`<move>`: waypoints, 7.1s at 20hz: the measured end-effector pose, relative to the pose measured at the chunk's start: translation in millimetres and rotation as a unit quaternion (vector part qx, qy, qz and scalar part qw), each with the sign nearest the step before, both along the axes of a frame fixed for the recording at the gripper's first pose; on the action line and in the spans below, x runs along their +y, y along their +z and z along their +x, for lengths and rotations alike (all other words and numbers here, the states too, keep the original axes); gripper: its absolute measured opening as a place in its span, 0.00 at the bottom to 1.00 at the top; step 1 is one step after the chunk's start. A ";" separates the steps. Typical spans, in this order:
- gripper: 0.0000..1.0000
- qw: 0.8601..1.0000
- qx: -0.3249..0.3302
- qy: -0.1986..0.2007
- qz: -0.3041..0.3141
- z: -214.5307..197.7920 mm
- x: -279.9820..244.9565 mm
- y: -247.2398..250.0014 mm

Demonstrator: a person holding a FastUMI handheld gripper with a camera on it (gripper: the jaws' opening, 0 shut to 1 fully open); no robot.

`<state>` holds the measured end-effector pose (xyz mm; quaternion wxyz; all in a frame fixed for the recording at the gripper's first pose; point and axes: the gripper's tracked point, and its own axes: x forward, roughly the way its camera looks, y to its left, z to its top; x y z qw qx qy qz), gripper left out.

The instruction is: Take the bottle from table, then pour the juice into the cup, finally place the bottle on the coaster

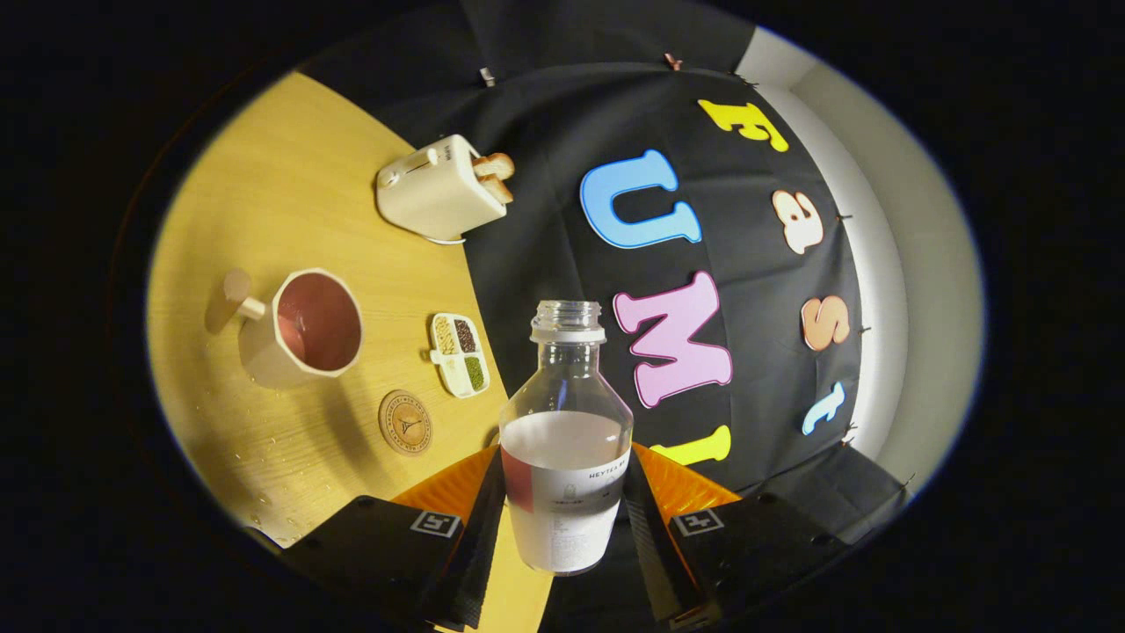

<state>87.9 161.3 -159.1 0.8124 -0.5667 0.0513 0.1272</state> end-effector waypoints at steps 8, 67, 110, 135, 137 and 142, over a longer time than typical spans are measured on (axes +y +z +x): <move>0.72 0.996 0.007 0.022 -0.091 3.7 10.8 -24.0; 0.72 0.950 -0.028 0.134 -0.282 0.5 36.5 -43.5; 0.72 0.925 -0.054 0.177 -0.333 8.8 47.1 -51.7; 0.72 0.874 -0.127 0.235 -0.406 4.4 62.5 -33.4; 0.72 0.867 -0.136 0.245 -0.411 0.9 66.4 -33.3; 0.72 0.832 -0.171 0.291 -0.440 -9.5 82.9 -28.7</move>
